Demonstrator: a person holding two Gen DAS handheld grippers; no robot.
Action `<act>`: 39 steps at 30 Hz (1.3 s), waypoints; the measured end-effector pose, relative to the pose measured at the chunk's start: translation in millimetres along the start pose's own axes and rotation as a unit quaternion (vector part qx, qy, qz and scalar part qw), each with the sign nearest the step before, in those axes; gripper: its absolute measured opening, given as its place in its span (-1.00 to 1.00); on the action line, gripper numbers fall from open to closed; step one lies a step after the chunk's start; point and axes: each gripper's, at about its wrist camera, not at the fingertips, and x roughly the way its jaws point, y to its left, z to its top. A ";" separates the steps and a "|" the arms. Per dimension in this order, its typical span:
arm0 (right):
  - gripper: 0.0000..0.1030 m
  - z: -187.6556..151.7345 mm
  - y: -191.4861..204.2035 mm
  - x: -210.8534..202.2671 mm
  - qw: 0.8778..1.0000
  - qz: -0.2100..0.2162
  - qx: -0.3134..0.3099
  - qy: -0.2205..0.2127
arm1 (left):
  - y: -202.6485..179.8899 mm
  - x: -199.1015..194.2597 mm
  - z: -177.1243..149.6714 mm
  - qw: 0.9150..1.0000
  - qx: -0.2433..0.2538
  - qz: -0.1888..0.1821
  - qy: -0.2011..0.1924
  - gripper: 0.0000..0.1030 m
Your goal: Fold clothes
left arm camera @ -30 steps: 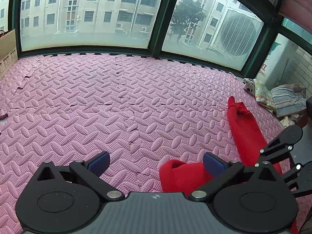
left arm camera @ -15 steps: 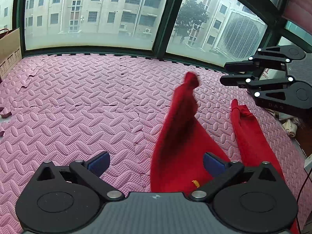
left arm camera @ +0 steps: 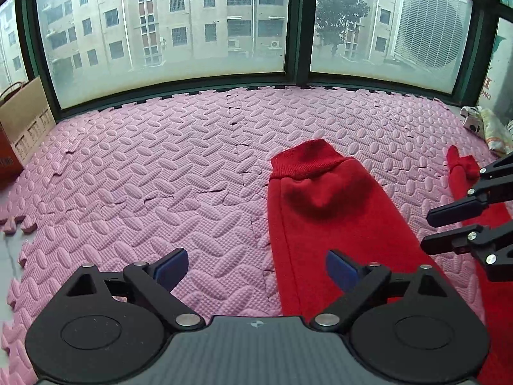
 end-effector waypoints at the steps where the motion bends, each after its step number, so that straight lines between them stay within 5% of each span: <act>1: -0.56 -2.4 -2.1 3.0 1.000 0.005 0.011 0.003 | -2.0 4.7 0.7 1.000 0.013 0.013 0.001 0.69; 9: -0.52 -14.2 -18.3 22.1 0.997 0.022 0.073 0.012 | 1.9 14.2 4.7 0.999 0.027 0.040 -0.007 0.37; 13: -0.52 -16.9 -21.5 27.0 0.996 0.026 0.087 0.010 | 11.2 17.6 5.2 0.996 0.035 0.083 0.000 0.27; 22: -0.52 -9.6 -8.2 32.2 0.995 0.050 0.087 -0.011 | 16.4 -10.8 21.7 0.999 -0.028 0.006 -0.024 0.49; 26: -0.52 -10.9 -8.8 38.7 0.993 0.049 0.102 -0.011 | -2.1 -9.2 26.4 1.000 -0.007 -0.008 -0.028 0.51; 34: -0.54 -10.7 -12.2 47.5 0.990 0.052 0.132 -0.018 | -17.5 21.9 24.8 0.999 0.025 0.024 -0.034 0.25; 39: -0.64 -9.2 -15.4 53.9 0.986 0.054 0.154 -0.024 | -16.0 31.1 27.3 0.998 0.029 0.002 -0.049 0.08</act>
